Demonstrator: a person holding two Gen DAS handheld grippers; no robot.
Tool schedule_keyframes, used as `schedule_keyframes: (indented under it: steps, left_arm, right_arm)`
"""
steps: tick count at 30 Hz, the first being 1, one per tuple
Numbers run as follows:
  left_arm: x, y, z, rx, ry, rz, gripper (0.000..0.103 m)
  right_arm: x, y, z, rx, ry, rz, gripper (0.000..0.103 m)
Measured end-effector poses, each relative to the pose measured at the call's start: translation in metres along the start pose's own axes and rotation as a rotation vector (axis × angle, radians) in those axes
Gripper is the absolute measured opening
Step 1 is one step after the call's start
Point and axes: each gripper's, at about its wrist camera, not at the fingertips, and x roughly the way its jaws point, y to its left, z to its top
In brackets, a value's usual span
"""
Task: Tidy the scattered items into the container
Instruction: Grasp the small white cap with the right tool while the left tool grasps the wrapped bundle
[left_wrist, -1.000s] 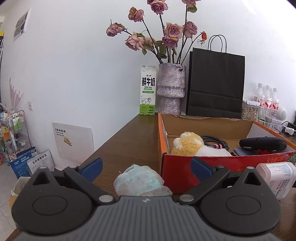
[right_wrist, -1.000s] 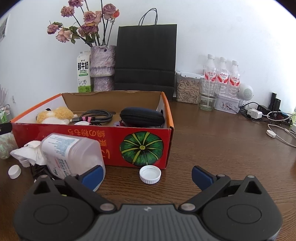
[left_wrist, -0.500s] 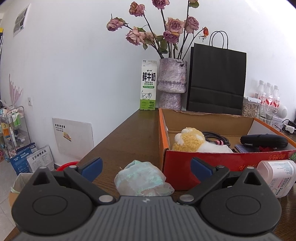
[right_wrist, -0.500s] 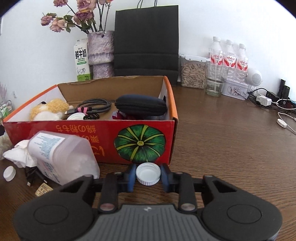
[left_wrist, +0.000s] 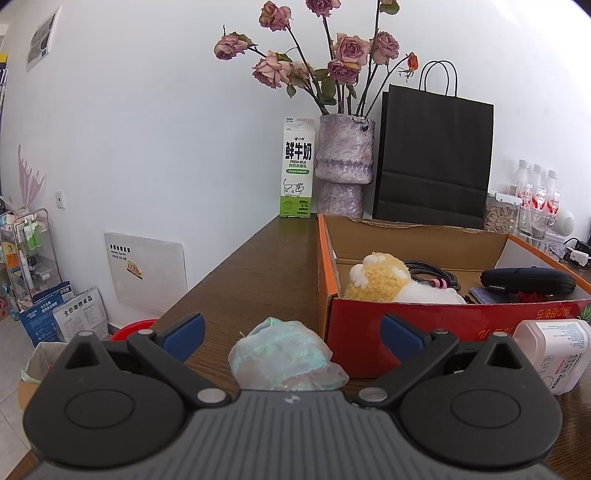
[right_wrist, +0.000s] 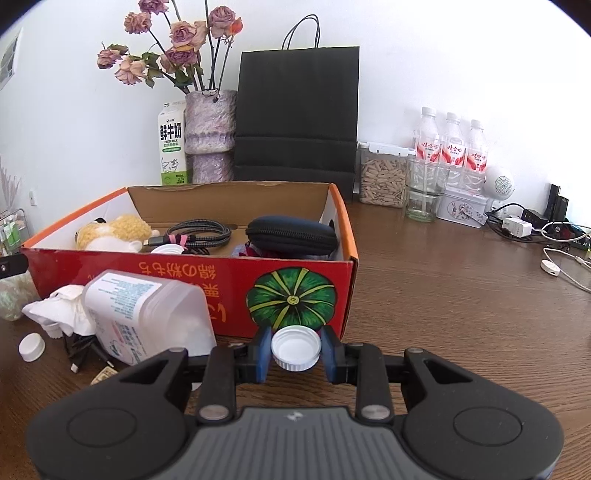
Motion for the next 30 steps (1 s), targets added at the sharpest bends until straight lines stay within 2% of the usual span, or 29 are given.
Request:
schedule_keyframes:
  steps: [23,30]
  left_arm:
    - [0.007,0.003,0.001,-0.022,0.043,0.011,0.103]
    - [0.012,0.007,0.000,-0.049,0.080,0.018,0.103]
  right_arm:
    - [-0.004,0.003,-0.001,-0.013,-0.024,-0.006,0.027]
    - [-0.004,0.004,-0.002,-0.012,-0.023,-0.006,0.027]
